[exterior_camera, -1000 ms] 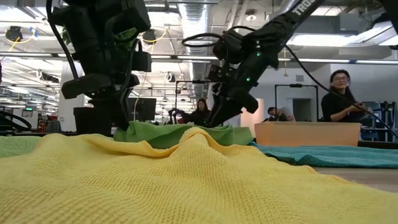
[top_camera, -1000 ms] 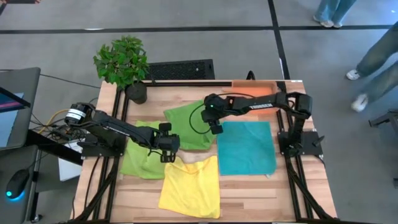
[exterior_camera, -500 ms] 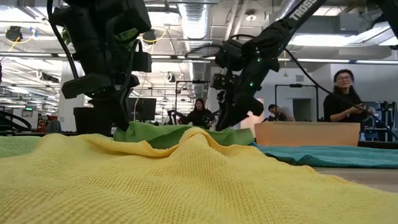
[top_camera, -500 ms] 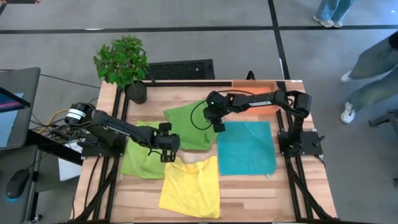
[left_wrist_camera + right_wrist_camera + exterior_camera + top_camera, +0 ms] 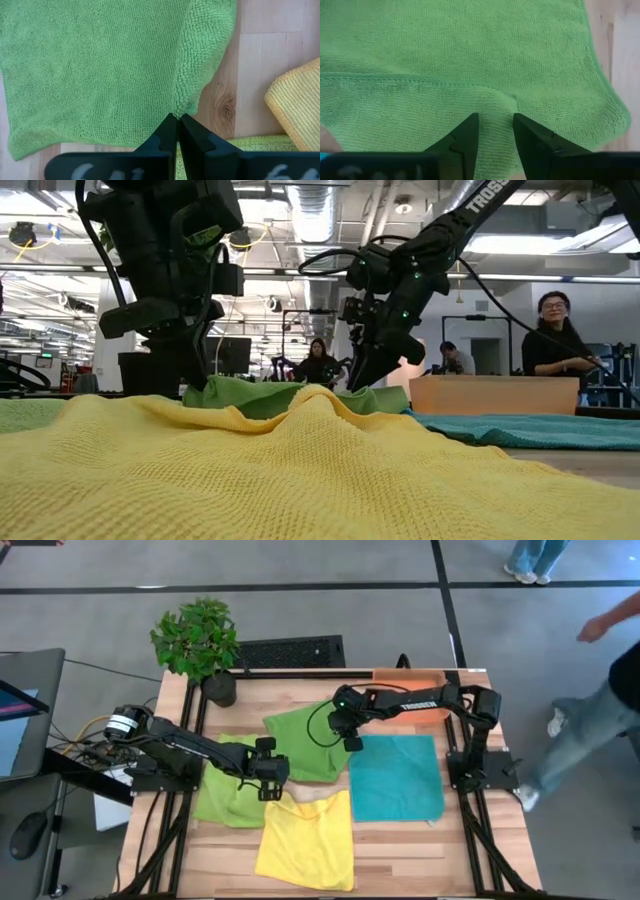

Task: Fold microfiber towels
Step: Fold the green microfiber towel

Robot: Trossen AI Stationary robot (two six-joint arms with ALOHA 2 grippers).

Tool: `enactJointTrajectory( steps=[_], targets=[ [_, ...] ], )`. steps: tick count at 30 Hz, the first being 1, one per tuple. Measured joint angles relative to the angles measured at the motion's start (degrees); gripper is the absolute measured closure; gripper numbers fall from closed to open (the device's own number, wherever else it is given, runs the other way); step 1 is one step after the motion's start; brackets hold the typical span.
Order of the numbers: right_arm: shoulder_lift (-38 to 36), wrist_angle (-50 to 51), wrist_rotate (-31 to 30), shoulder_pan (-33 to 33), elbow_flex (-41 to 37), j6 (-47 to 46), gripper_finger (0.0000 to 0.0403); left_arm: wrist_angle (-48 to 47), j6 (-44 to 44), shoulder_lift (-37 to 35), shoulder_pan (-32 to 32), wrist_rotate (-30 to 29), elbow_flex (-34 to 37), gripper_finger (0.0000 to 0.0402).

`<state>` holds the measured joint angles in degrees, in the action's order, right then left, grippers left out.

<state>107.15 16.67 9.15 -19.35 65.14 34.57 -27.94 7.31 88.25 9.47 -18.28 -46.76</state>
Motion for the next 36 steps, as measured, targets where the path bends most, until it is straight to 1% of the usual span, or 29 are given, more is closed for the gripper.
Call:
enactJointTrajectory(
  steps=[11, 17, 18, 21, 23, 26, 36],
  targets=[
    [0.0, -0.2, -0.2, -0.7, 0.0, 0.0, 0.0337, 0.0, 0.0, 0.0, 0.0, 0.0, 0.0, 0.0401],
    [0.0, 0.3, -0.2, -0.5, 0.0, 0.4, 0.0391, 0.0, 0.1, 0.0, 0.0, 0.0, 0.0, 0.0401],
    [0.0, 0.5, -0.2, -0.3, 0.0, 0.4, 0.0395, 0.0, 0.2, 0.0, 0.0, 0.0, 0.0, 0.0401],
    [-0.8, 2.8, -0.5, 0.3, -0.1, 0.4, 0.0392, 0.0, 0.5, 0.0, 0.0, 0.0, 0.0, 0.0401],
    [-1.2, 3.4, -1.9, 1.0, 0.1, 0.4, 0.0395, 0.0, 0.7, 0.0, 0.0, 0.0, 0.0, 0.0401],
    [-2.5, 6.9, -3.5, 1.8, -0.1, 0.1, 0.0398, 0.0, 0.8, 0.0, 0.0, 0.0, 0.0, 0.0401],
    [-8.5, 14.0, -3.7, 5.0, 0.0, -3.5, 0.0399, 0.3, 1.7, 0.0, 0.0, 0.0, 0.0, 0.0401]
  ],
)
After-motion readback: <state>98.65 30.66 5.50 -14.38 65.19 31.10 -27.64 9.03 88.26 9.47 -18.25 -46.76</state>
